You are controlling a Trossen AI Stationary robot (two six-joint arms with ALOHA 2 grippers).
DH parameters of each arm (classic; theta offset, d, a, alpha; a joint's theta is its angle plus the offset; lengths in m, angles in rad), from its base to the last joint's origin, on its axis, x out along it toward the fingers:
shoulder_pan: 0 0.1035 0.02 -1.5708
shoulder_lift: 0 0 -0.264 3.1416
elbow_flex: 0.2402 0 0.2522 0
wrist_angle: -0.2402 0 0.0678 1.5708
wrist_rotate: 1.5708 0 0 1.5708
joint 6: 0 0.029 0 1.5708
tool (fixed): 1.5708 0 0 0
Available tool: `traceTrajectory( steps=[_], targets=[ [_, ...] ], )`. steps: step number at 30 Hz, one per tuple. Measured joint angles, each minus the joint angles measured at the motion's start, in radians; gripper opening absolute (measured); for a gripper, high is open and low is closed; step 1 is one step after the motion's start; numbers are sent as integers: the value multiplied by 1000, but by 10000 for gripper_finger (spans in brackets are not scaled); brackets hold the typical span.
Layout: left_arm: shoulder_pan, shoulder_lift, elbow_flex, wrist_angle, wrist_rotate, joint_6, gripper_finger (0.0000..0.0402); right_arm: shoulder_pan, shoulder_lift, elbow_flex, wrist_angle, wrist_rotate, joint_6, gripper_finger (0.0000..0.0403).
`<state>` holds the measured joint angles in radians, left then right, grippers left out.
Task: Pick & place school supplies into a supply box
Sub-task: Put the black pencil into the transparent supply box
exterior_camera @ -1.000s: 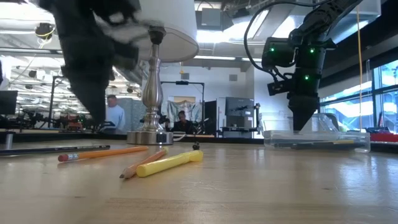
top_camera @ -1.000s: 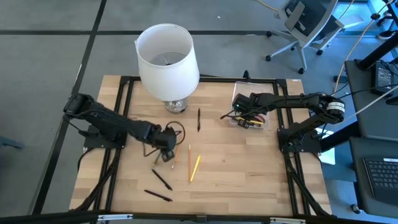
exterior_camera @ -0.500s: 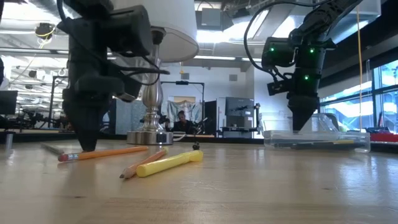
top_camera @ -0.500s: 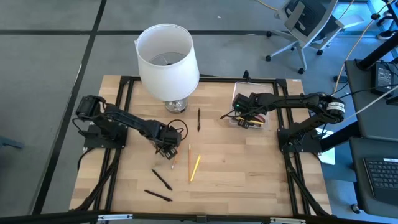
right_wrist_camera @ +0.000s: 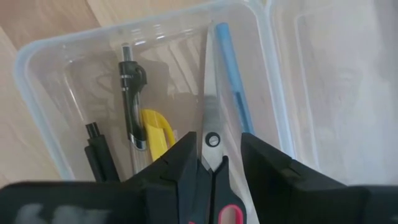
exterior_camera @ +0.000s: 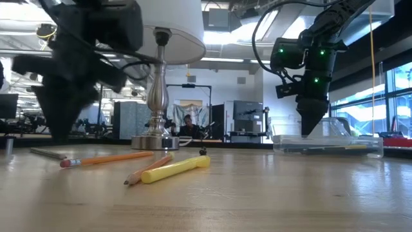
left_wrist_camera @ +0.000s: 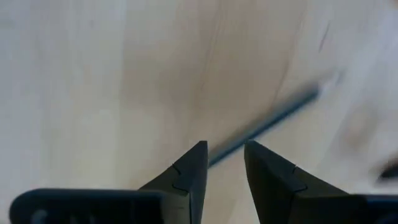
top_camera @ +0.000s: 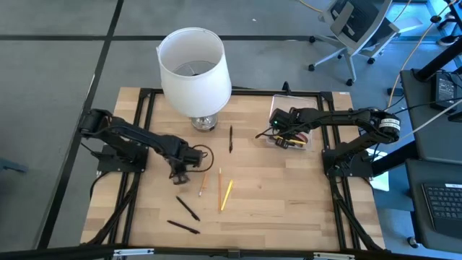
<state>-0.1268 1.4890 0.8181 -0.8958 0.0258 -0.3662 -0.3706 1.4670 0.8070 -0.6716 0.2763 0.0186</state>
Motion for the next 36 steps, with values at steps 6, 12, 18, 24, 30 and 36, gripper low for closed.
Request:
traceTrajectory(
  steps=[6,12,18,24,30,36],
  targets=[
    [-4,-6,-5,-37,-71,168,100,0,0,0,3,0,5,129],
    [-2,7,-11,-4,-12,283,100,0,0,0,3,0,5,129],
    [-2,9,-11,12,27,327,100,0,0,0,3,0,7,129],
    [-7,52,-11,62,56,357,100,0,0,0,9,0,7,129],
    [-11,124,-5,95,75,365,100,0,0,0,20,0,5,129],
    [-11,159,-6,117,62,271,85,0,0,0,28,0,4,129]
  ],
)
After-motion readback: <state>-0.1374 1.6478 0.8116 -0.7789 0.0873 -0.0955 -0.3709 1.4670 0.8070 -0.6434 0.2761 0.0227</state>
